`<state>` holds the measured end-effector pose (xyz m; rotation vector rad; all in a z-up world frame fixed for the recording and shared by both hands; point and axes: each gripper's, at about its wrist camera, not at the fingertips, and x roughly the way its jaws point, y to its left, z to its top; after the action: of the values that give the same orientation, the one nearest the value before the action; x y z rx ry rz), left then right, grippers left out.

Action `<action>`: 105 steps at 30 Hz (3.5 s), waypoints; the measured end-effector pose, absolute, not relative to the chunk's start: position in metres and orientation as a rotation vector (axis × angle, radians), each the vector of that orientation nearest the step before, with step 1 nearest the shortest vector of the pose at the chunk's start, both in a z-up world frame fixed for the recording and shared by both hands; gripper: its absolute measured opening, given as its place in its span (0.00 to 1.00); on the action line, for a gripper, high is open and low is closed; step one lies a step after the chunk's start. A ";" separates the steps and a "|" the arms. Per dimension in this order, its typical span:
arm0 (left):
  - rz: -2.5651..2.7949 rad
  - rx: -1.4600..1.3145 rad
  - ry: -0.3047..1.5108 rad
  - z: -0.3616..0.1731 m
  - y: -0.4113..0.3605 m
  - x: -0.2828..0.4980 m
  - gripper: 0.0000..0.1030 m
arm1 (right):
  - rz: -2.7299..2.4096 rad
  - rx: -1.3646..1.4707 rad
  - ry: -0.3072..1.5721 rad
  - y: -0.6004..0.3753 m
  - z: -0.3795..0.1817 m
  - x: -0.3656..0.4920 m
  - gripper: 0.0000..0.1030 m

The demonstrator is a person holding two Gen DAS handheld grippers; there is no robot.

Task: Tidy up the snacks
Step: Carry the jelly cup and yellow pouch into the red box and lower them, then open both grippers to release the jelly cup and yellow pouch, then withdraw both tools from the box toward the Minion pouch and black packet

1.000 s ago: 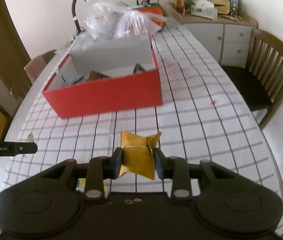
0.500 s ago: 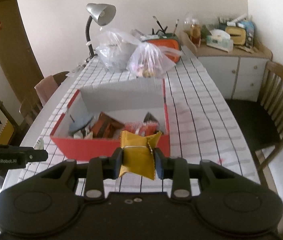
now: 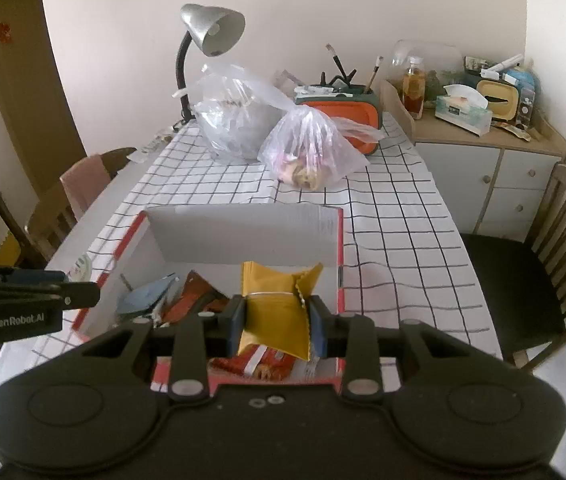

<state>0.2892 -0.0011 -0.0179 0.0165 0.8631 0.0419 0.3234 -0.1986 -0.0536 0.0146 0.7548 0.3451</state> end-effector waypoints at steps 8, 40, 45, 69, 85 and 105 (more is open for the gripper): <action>0.063 0.035 0.908 -0.038 0.000 0.332 0.33 | 0.359 -0.026 0.828 -0.182 -0.082 0.363 0.31; 0.087 0.066 1.096 -0.114 0.013 0.390 0.34 | 0.417 -0.125 1.008 -0.141 -0.156 0.401 0.40; 0.091 0.058 1.078 -0.108 0.014 0.384 0.34 | 0.427 -0.105 0.991 -0.145 -0.146 0.394 0.49; -0.011 0.001 0.942 -0.043 0.008 0.311 0.57 | 0.488 -0.026 0.816 -0.171 -0.064 0.310 0.79; -0.106 -0.008 0.884 -0.023 0.011 0.239 0.64 | 0.520 0.052 0.802 -0.184 -0.053 0.235 0.95; -0.062 -0.064 0.962 -0.073 0.036 0.164 0.74 | 0.403 0.044 0.958 -0.195 -0.116 0.177 1.00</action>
<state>0.1640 0.0358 -0.0731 -0.0642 0.9623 -0.0619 0.1767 -0.1952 -0.1163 0.0443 0.9580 0.4031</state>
